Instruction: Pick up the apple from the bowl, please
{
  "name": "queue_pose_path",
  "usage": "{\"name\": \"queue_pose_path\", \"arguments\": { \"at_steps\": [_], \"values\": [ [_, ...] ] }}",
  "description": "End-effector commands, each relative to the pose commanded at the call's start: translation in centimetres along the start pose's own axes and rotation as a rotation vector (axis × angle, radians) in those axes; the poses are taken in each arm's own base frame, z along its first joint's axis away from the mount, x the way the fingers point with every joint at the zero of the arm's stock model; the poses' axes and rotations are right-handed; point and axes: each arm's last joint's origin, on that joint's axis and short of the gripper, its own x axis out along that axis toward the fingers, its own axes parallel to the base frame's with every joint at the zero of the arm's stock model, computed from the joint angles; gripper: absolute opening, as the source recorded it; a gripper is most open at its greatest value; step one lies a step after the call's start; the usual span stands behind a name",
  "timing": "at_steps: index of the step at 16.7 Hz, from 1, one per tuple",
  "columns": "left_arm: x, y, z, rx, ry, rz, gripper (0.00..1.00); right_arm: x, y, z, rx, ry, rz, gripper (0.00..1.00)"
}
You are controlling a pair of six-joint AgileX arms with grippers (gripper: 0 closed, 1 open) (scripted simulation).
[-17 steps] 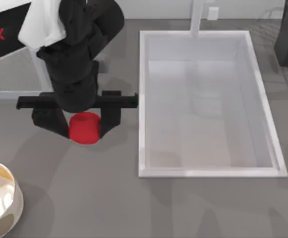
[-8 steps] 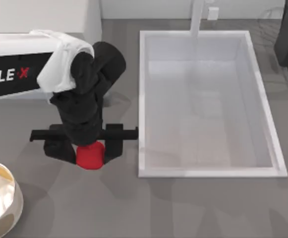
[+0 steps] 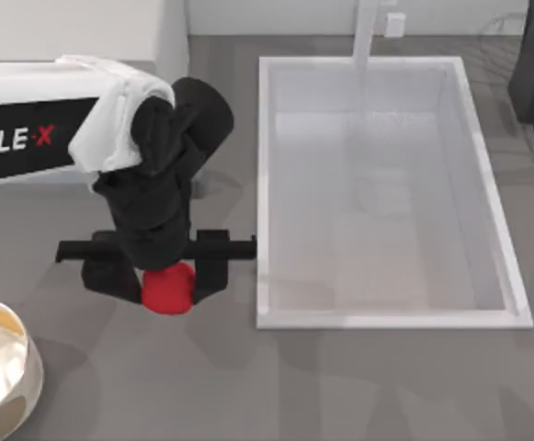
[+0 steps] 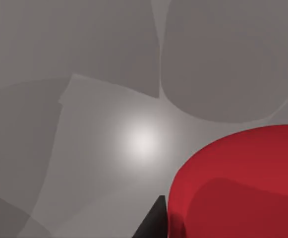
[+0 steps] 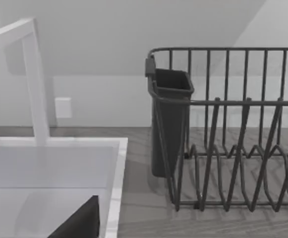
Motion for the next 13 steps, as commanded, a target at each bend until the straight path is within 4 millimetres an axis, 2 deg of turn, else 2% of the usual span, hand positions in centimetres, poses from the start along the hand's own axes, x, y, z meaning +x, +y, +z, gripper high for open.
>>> {"name": "queue_pose_path", "arguments": {
  "at_steps": [7,13],
  "values": [
    [0.00,0.00,0.00,0.000,0.000,0.000,0.98,0.00,0.00,0.00,0.000,0.000,0.000,1.00],
    [0.00,0.00,0.00,0.000,0.000,0.000,1.00,0.00,0.00,0.00,0.000,0.000,0.000,1.00]
  ]
}}
